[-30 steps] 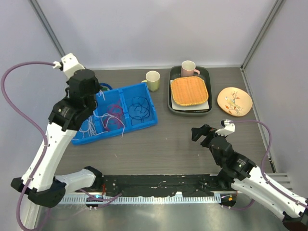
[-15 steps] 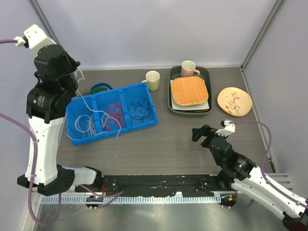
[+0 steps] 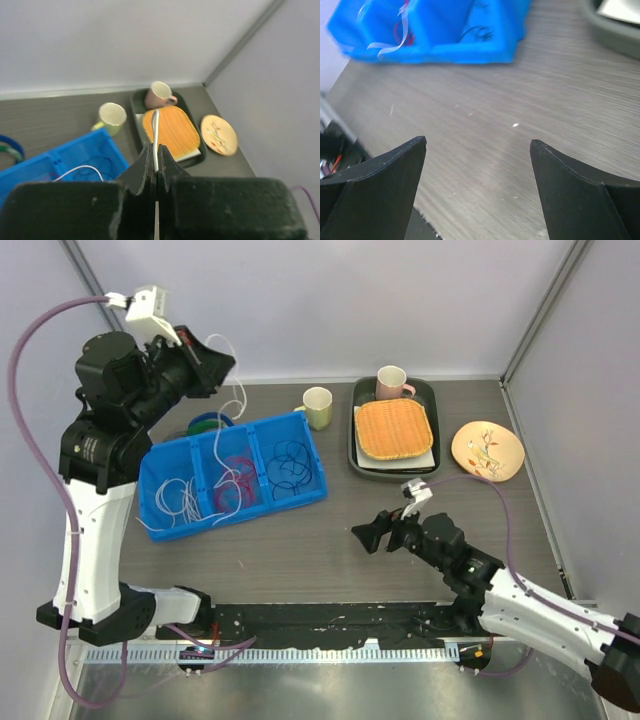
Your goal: Untangle the cables
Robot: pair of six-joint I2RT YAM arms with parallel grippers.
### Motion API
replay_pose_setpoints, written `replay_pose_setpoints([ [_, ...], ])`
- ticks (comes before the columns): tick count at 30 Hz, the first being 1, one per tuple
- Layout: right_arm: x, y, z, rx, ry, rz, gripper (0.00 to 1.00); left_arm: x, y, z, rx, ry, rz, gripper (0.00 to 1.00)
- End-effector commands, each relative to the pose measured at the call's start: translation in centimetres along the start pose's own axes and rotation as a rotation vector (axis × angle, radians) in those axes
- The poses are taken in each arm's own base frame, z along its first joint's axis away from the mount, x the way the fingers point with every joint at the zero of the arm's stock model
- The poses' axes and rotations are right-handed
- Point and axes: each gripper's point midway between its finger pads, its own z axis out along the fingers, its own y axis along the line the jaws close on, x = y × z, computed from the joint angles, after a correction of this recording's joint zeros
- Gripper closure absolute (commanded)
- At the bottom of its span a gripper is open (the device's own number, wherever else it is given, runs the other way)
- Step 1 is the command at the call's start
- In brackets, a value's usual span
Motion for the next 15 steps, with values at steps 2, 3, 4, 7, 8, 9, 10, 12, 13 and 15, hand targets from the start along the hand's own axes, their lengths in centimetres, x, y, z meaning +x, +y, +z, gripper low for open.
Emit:
replay_pose_setpoints([
  [2,-3.1,9.5,1.2,-0.38,-0.065,-0.206,0.1,1.4,-5.6,-0.9,0.321,0.059,-0.041,1.0],
  [3,-3.3,11.2,1.4,-0.425,-0.089,-0.247,0.1,1.7,-5.8,-1.0,0.333,0.068,-0.061,1.0],
  [4,-3.4,11.9,2.3,-0.437,-0.108,-0.331,0.1,1.7,-6.1,-1.2,0.35,0.073,-0.065,1.0],
  [7,-4.8,15.0,4.8,-0.517,-0.244,-0.417,0.09,1.2,-6.6,-2.0,0.361,0.063,-0.07,1.0],
  [8,-5.3,15.7,5.7,-0.527,-0.286,-0.458,0.09,1.0,-6.4,-2.1,0.349,0.057,-0.073,1.0],
  [9,-5.9,16.4,6.7,-0.535,-0.318,-0.468,0.09,0.6,-6.0,-2.5,0.323,0.034,-0.076,1.0],
  [10,-8.3,18.3,7.7,-0.552,-0.395,-0.457,0.09,0.5,-6.0,-2.7,0.316,0.027,-0.078,1.0],
  [12,-7.0,18.7,11.5,-0.528,-0.366,-0.447,0.1,0.3,-5.4,-3.0,0.278,0.011,-0.079,1.0],
  [13,-9.1,20.7,12.4,-0.552,-0.42,-0.435,0.1,0.1,-5.3,-3.3,0.273,0.002,-0.075,0.99],
  [15,-7.6,21.2,15.5,-0.55,-0.374,-0.432,0.1,-0.2,-4.9,-3.7,0.246,-0.014,-0.069,1.0],
])
